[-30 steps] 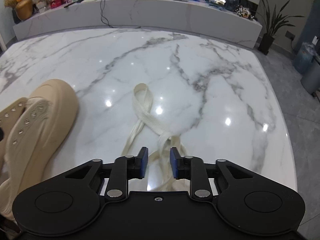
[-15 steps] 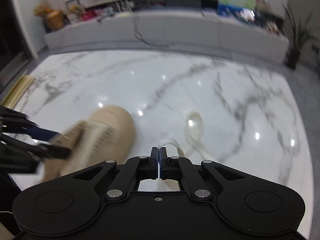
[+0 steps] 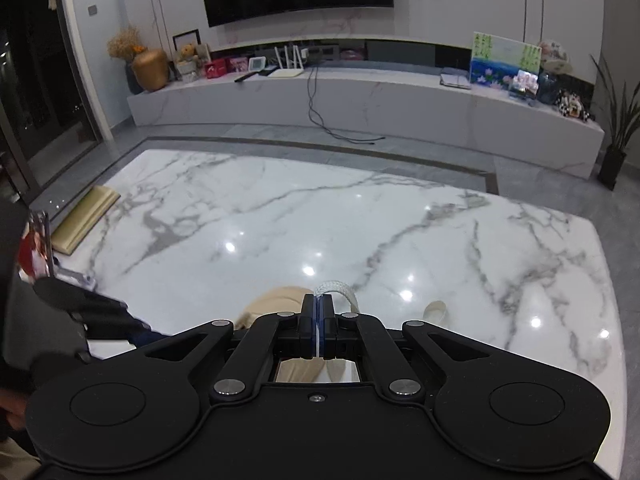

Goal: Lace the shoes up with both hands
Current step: 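Grasp the white lace with the right gripper and lift it, then carry the lace tip in the right gripper toward the sneaker eyelets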

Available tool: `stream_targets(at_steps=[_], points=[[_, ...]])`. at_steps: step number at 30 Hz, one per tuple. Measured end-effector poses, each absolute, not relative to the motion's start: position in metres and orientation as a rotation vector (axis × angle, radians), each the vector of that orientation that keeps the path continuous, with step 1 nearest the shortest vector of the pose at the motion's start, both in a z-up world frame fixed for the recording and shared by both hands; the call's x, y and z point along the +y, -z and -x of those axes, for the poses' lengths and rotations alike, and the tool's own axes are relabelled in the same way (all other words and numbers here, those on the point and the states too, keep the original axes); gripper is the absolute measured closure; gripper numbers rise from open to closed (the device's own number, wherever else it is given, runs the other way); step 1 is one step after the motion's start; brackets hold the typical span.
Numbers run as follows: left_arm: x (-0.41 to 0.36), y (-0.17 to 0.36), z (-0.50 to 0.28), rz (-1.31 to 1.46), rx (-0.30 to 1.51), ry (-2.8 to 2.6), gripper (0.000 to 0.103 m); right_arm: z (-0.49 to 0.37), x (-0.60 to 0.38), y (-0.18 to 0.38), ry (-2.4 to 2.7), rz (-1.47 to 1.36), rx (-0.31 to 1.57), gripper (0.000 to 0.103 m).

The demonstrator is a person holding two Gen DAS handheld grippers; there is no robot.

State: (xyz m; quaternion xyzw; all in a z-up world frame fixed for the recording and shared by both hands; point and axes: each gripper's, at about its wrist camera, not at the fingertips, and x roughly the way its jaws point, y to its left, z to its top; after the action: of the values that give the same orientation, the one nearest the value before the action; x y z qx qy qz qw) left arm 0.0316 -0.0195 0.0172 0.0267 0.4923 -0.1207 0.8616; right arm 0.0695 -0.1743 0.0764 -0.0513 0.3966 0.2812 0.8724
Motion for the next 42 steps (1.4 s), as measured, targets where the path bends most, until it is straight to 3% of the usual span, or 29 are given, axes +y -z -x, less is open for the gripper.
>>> stream_targets(at_steps=[12, 24, 33, 42], points=[[-0.019, -0.027, -0.025, -0.064, 1.008, 0.238, 0.071, -0.069, -0.176, -0.178, -0.622, 0.160, 0.733, 0.103], [-0.019, -0.019, -0.025, -0.078, 1.042, 0.218, 0.071, -0.084, -0.198, -0.058, -0.514, 0.051, 0.986, 0.103], [-0.018, -0.007, -0.032, -0.085, 1.083, 0.207, 0.071, -0.078, -0.222, 0.008, -0.409, 0.279, 1.105, 0.100], [-0.023, 0.000, -0.031, -0.127, 1.104, 0.255, 0.071, -0.041, -0.194, 0.009, -0.824, 0.618, 0.978, 0.093]])
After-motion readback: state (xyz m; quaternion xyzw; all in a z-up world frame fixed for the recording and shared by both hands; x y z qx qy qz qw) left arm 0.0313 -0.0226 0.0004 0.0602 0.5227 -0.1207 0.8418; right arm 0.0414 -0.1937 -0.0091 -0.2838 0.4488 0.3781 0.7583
